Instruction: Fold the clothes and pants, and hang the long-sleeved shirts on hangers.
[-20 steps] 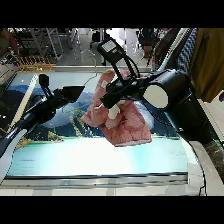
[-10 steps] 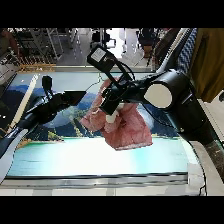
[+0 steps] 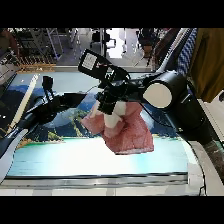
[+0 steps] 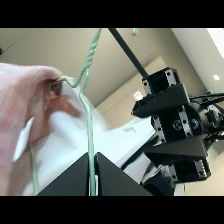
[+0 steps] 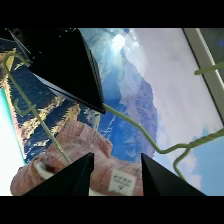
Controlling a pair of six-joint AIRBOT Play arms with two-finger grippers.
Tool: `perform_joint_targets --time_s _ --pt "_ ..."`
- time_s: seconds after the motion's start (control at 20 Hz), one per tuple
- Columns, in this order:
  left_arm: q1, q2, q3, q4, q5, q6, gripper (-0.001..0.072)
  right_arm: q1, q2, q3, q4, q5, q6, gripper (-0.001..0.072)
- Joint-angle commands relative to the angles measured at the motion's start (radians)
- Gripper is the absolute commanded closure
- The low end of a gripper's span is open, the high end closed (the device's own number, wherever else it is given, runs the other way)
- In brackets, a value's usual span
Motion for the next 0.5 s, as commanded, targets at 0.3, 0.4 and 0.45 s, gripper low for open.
perform_joint_targets --time_s 0.3,0.4,0.45 --pt "0.002 0.000 0.000 -0.038 -0.034 0.000 0.0690 -0.195 0.086 -0.011 -0.216 0.140 -0.028 0.0208" --pt "0.002 0.000 0.000 -0.037 -0.037 0.000 0.0690 -0.248 0.086 -0.047 -0.216 0.121 -0.082 0.0208" --pt "0.002 0.000 0.000 -0.038 -0.037 0.000 0.0690 -0.265 0.086 -0.063 -0.215 0.101 -0.115 0.0208"
